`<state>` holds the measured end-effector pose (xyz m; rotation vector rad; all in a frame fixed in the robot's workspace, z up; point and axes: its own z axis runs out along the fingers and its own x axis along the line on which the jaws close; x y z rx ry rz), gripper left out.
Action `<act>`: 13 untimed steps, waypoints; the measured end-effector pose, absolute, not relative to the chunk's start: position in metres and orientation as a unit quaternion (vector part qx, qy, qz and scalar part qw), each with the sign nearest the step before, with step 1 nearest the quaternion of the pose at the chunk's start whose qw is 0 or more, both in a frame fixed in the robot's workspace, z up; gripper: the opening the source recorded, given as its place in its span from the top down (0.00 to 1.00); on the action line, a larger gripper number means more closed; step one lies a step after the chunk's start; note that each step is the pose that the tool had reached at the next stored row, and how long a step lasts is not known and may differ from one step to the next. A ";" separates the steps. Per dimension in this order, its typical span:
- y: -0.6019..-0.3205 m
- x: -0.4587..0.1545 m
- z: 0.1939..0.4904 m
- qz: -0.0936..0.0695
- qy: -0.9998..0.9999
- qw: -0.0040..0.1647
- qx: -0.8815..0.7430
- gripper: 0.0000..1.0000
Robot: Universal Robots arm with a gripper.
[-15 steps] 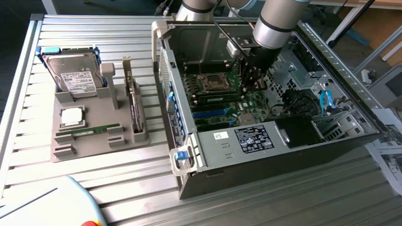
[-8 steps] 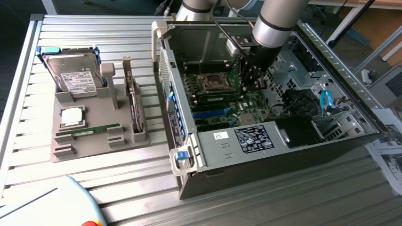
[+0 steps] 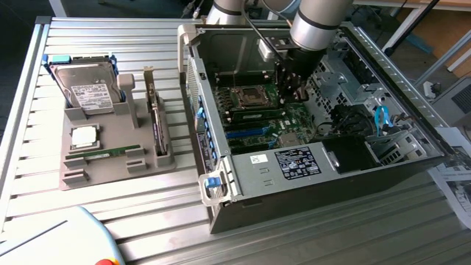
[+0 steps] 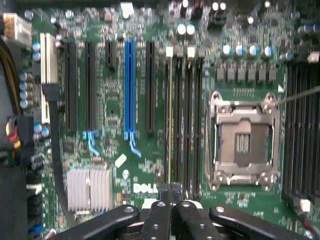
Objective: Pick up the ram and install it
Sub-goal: 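Press down the ram until it locks into place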
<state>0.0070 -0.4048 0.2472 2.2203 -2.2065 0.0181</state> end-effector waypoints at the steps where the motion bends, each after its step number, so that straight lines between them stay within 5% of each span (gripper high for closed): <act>1: -0.405 0.001 0.247 0.006 -0.705 0.006 0.709 0.89; 13: -0.405 -0.068 0.243 0.006 -0.705 0.006 0.709 0.89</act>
